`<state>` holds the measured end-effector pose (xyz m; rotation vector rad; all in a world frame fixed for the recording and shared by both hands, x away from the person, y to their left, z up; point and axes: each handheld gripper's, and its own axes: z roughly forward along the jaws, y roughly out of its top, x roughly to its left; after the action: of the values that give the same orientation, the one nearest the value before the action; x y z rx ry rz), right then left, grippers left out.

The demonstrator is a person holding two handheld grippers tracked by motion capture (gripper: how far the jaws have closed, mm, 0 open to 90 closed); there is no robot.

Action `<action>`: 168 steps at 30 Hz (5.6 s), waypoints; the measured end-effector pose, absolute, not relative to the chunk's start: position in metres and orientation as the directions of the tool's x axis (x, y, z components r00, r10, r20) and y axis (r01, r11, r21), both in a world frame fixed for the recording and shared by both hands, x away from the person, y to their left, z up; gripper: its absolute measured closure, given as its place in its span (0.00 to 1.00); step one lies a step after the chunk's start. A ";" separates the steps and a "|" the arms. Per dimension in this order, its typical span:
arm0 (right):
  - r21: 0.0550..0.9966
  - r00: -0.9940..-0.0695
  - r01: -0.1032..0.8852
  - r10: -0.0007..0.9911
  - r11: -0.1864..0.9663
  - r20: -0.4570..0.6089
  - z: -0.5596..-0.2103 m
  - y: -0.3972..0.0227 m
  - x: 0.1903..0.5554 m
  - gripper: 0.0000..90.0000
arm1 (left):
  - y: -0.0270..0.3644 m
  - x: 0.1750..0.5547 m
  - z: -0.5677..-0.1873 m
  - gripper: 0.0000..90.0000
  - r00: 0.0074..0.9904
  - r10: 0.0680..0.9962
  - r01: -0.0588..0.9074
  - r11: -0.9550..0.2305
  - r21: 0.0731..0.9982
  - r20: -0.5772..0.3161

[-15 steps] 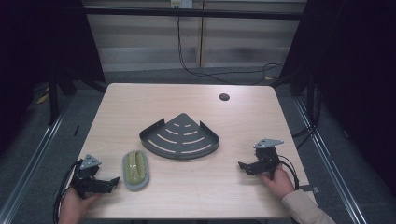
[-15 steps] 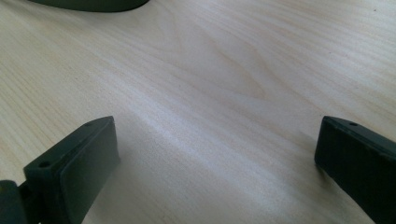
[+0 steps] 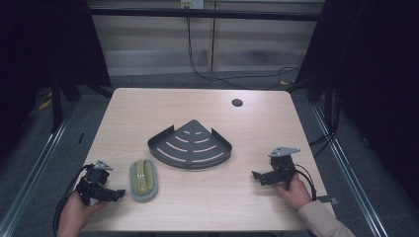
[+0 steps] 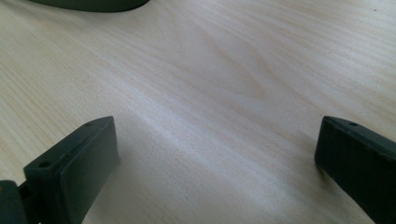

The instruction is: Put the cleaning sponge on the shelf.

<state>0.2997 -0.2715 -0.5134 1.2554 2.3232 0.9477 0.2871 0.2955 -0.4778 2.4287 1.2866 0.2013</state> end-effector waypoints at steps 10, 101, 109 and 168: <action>0.691 -0.555 0.609 0.832 0.389 0.021 -0.513 -0.272 0.300 0.00 | 0.287 0.299 -0.451 0.28 0.536 0.835 0.829 -0.492 0.268 -0.125; 0.691 -0.555 0.609 0.832 0.389 0.021 -0.513 -0.272 0.300 0.00 | 0.212 0.350 -0.387 0.80 0.538 0.831 0.843 -0.529 0.099 -0.143; 0.691 -0.555 0.609 0.832 0.389 0.021 -0.513 -0.272 0.300 0.00 | 0.212 0.354 -0.371 0.80 0.537 0.831 0.843 -0.524 0.121 -0.145; 0.692 -0.555 0.608 0.832 0.389 0.020 -0.513 -0.272 0.300 0.00 | 0.144 0.419 -0.336 0.80 0.632 0.769 0.774 -0.618 0.135 -0.100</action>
<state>0.2997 -0.2715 -0.5133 1.2546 2.3228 0.9477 0.4193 0.1440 -0.3360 2.6858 1.2808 -0.0482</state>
